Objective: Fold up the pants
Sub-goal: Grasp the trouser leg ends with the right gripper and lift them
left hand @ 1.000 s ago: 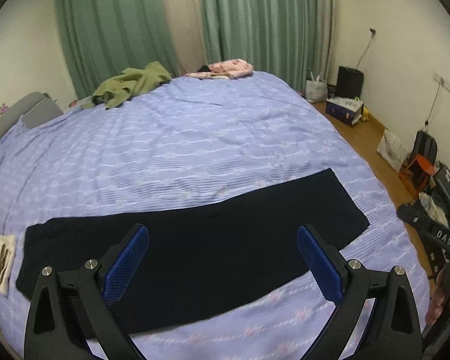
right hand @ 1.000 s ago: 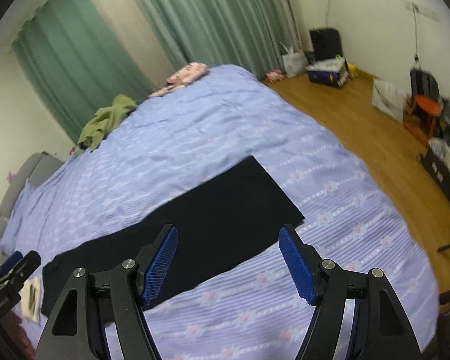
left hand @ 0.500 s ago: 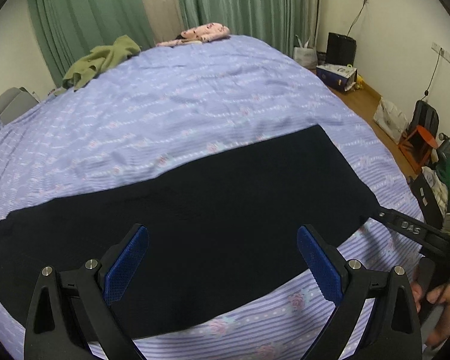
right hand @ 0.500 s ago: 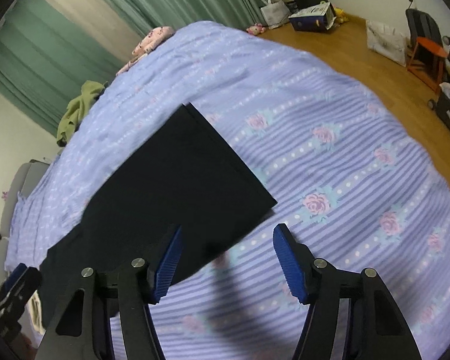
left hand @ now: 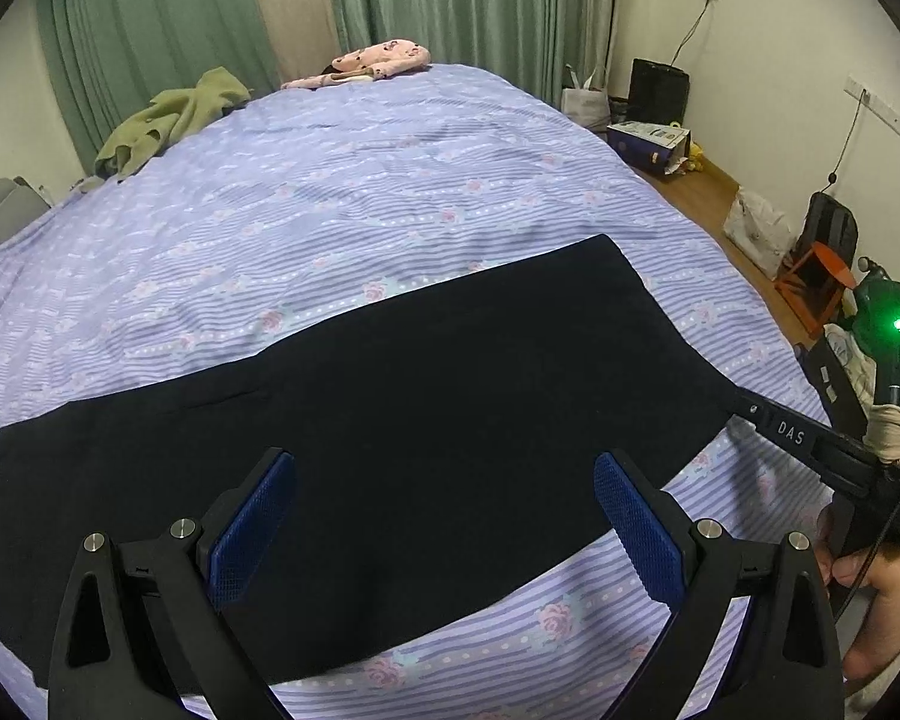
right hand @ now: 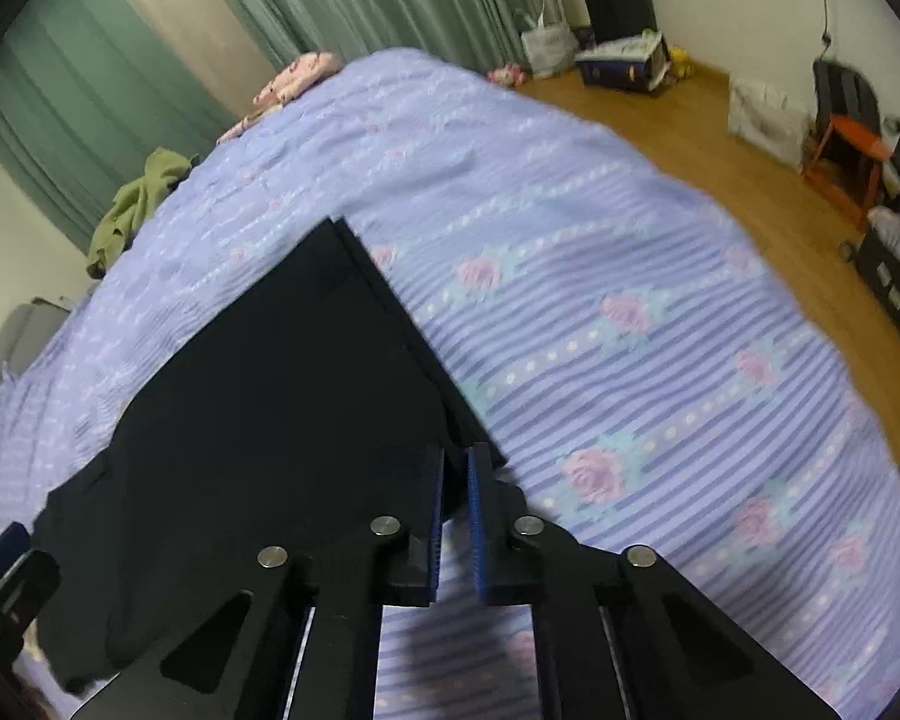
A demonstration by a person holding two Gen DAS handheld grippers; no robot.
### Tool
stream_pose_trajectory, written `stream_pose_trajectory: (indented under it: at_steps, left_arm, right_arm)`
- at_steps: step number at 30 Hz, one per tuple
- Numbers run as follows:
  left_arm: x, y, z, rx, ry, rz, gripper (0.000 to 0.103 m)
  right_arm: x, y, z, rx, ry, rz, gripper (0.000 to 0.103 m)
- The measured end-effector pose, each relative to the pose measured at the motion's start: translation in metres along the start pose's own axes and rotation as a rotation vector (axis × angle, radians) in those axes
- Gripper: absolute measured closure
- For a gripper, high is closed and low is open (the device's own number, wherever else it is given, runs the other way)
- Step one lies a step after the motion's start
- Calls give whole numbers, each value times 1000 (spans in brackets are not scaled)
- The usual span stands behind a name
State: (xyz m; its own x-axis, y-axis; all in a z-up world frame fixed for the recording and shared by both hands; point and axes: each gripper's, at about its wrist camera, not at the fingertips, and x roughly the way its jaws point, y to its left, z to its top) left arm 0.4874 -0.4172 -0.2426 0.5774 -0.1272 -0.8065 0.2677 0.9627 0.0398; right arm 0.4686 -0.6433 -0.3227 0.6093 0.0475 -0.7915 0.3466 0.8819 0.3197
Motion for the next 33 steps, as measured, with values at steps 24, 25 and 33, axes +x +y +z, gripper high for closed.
stream_pose_trajectory:
  at_steps: [24,25,33]
  left_arm:
    - [6,1,-8,7,3,12,2]
    - [5,1,-7,14,-1,16,2]
    - [1,3,-6,2,-17,25,2]
  right_arm:
    - [12,-2,-30,156,96,204,47]
    - [17,-2,-30,158,86,199,47]
    - [46,-9,-18,238,23,283,47]
